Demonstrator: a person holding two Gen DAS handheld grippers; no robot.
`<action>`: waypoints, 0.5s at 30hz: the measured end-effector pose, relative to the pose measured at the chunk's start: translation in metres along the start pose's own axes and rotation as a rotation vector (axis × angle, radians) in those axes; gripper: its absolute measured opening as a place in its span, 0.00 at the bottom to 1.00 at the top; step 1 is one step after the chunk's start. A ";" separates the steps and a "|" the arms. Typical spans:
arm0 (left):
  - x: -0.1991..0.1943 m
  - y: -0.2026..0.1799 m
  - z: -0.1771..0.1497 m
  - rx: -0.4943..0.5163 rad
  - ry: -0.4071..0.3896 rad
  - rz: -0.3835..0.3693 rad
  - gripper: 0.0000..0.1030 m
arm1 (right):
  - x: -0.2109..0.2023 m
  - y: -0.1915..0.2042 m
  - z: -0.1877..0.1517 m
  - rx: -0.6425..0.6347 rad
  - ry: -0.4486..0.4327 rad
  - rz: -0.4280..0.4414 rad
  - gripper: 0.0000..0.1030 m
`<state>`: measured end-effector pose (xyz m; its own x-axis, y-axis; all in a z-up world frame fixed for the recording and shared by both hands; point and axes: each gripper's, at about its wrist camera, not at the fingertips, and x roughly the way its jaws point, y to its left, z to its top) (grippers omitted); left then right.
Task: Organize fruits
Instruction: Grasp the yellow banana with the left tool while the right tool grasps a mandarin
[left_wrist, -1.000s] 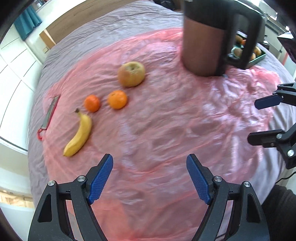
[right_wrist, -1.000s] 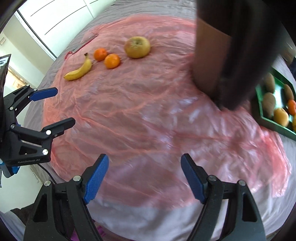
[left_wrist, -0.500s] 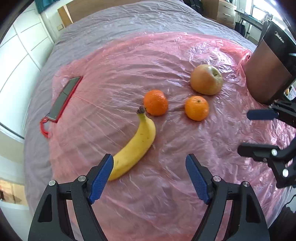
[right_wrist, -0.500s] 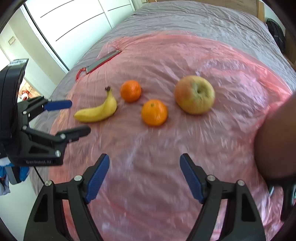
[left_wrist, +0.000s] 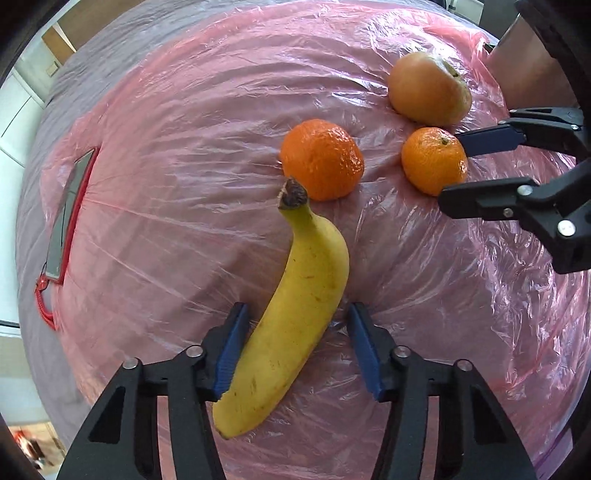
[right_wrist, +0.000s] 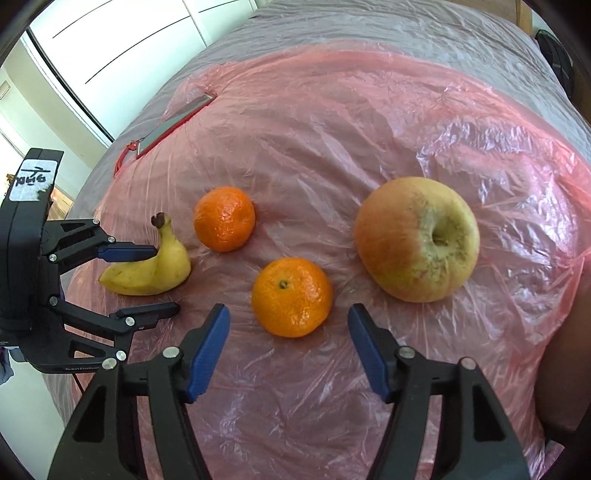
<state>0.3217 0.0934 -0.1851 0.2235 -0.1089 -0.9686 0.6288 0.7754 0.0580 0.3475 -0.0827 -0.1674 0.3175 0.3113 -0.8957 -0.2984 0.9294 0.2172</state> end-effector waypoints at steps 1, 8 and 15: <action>0.000 0.002 0.000 -0.005 -0.001 -0.004 0.43 | 0.004 0.000 0.001 -0.002 0.005 0.001 0.79; 0.005 0.005 0.001 -0.019 0.011 -0.002 0.36 | 0.019 0.001 0.008 -0.009 0.017 0.002 0.42; 0.018 -0.008 0.005 0.000 0.037 0.033 0.36 | 0.030 0.002 0.012 -0.024 0.038 -0.003 0.42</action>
<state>0.3244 0.0826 -0.2014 0.2165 -0.0604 -0.9744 0.6216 0.7782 0.0899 0.3672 -0.0688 -0.1889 0.2838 0.3002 -0.9107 -0.3188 0.9252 0.2056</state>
